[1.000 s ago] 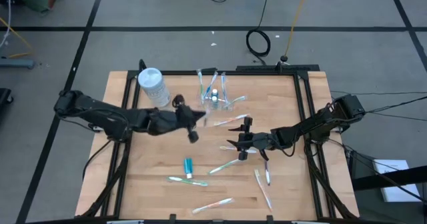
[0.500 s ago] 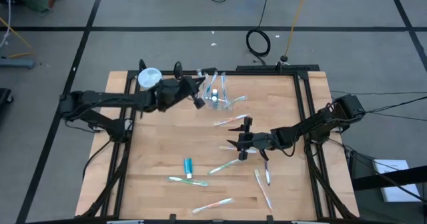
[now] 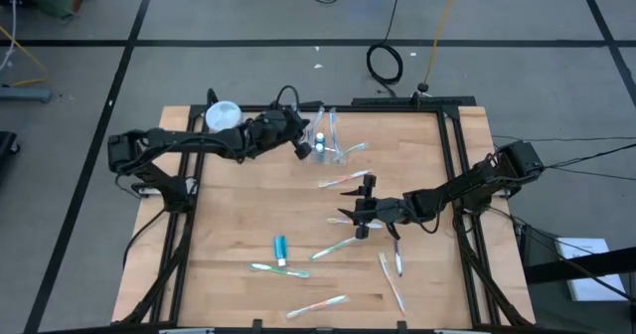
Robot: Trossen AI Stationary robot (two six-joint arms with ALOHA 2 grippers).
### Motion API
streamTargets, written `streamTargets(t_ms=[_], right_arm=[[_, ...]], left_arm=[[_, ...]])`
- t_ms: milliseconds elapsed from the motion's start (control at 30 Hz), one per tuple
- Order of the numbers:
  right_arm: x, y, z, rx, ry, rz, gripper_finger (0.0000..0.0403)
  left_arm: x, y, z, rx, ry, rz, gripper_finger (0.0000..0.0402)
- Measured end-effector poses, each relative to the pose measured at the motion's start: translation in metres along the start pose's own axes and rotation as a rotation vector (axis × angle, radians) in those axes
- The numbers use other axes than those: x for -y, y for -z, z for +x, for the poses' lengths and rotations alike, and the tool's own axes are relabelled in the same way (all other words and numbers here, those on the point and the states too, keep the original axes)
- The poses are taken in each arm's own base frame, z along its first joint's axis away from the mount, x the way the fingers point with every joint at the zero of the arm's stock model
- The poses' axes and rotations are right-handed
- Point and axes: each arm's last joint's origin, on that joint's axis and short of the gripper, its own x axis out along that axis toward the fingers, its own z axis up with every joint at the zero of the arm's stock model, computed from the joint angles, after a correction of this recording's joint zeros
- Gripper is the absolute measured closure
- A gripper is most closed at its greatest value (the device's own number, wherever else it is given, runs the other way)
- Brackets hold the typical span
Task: Pick & Place toothbrushing station
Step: Put the purple toothbrush into the transparent organizer
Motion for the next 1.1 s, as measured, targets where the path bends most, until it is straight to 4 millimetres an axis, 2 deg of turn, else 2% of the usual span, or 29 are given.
streamTargets(t_ms=[133,267,600,700,900,1000,1100], right_arm=[[0.0,0.0,0.0,-0.002,0.0,-0.001,0.0193],[0.0,0.0,0.0,-0.003,0.0,-0.002,0.0193],[0.0,0.0,0.0,-0.003,0.0,-0.001,0.0193],[0.0,0.0,0.0,-0.003,0.0,0.007,0.0193],[0.0,0.002,0.0,-0.016,0.0,0.122,0.0193],[-0.003,0.007,-0.003,-0.074,-0.012,0.135,0.0193],[-0.008,0.006,-0.017,-0.139,-0.04,0.184,0.0193]], left_arm=[[0.0,0.006,0.0,-0.055,-0.036,-0.025,0.0381],[0.003,0.011,-0.002,-0.111,-0.073,0.033,0.038],[0.005,0.02,-0.004,-0.201,-0.075,0.05,0.0373],[0.005,0.02,-0.004,-0.203,-0.073,0.062,0.0346],[0.005,0.019,-0.006,-0.201,-0.069,0.079,0.0264],[0.007,0.012,-0.015,-0.172,-0.056,0.077,0.0234],[0.008,0.003,-0.032,-0.141,-0.036,0.078,0.0215]])
